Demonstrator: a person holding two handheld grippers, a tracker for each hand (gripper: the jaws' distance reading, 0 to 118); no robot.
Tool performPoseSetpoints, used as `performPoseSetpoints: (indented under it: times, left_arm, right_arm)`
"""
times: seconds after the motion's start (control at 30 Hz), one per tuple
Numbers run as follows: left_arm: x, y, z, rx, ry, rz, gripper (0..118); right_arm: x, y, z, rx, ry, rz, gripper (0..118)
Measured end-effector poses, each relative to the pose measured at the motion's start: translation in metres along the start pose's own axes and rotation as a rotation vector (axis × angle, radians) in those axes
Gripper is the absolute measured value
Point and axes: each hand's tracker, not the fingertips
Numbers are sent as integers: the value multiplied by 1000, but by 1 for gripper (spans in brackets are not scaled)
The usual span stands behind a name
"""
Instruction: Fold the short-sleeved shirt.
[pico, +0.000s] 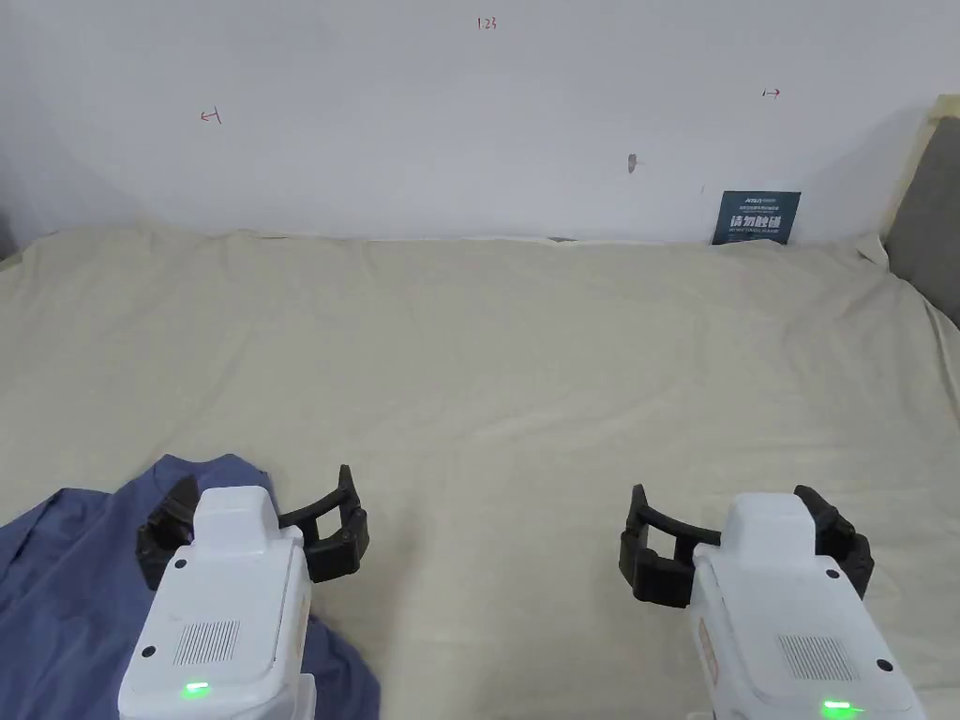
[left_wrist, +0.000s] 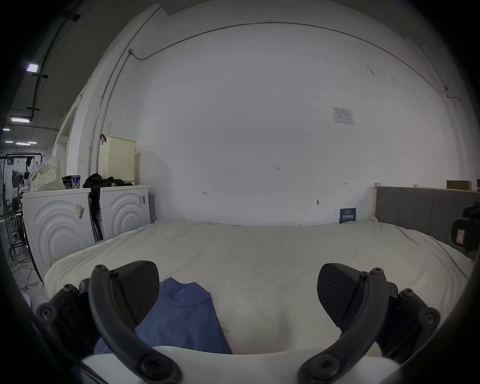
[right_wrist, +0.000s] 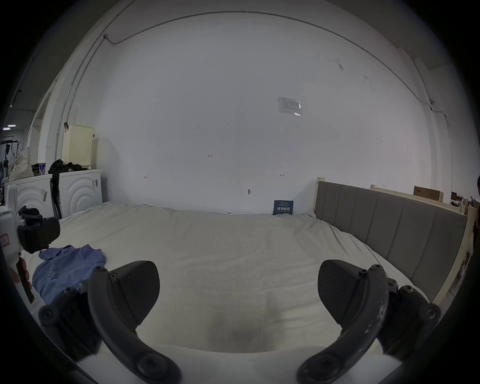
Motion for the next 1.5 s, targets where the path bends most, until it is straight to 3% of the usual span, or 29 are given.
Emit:
performPoseSetpoints:
  times: [0.13,0.2,0.27,0.3,0.43,0.5,0.53,0.6,0.67,0.8,0.83,0.93,1.03,1.5]
  left_arm:
    - [-1,1,0,-4,1,17,118]
    - [-5,4,-1,-21,-5,80,118]
    - [-14,8,0,-63,-44,258,118]
    - [-24,11,1,-91,-79,404,118]
    - [-61,-5,6,-206,-249,1214,118]
    - [-66,-13,6,-257,-221,1408,118]
    - [-68,-16,6,-274,-240,1439,118]
    - [-67,-15,5,-273,-270,1382,118]
    - [-60,1,4,-261,-241,1148,118]
    - [-20,37,3,-78,-125,425,118]
    - [-10,39,2,-34,-99,261,118]
    - [15,33,3,57,25,-63,118]
    - [17,25,5,61,6,-101,118]
    - [9,24,7,39,-4,-21,118]
  right_arm:
    - [0,1,0,-1,0,10,118]
    - [-4,5,2,7,-16,63,118]
    - [-14,12,7,40,-76,203,118]
    - [-22,14,9,74,-125,318,118]
    - [-54,9,16,248,-346,818,118]
    - [-62,0,17,353,-424,1001,118]
    - [-63,-1,18,377,-450,1040,118]
    - [-61,2,18,362,-447,982,118]
    - [-51,13,18,280,-386,790,118]
    - [-22,29,14,120,-185,315,118]
    - [-15,29,13,98,-134,218,118]
    - [-2,23,9,54,-33,13,118]
    - [1,17,7,24,-18,-40,118]
    - [-6,25,17,49,-20,8,118]
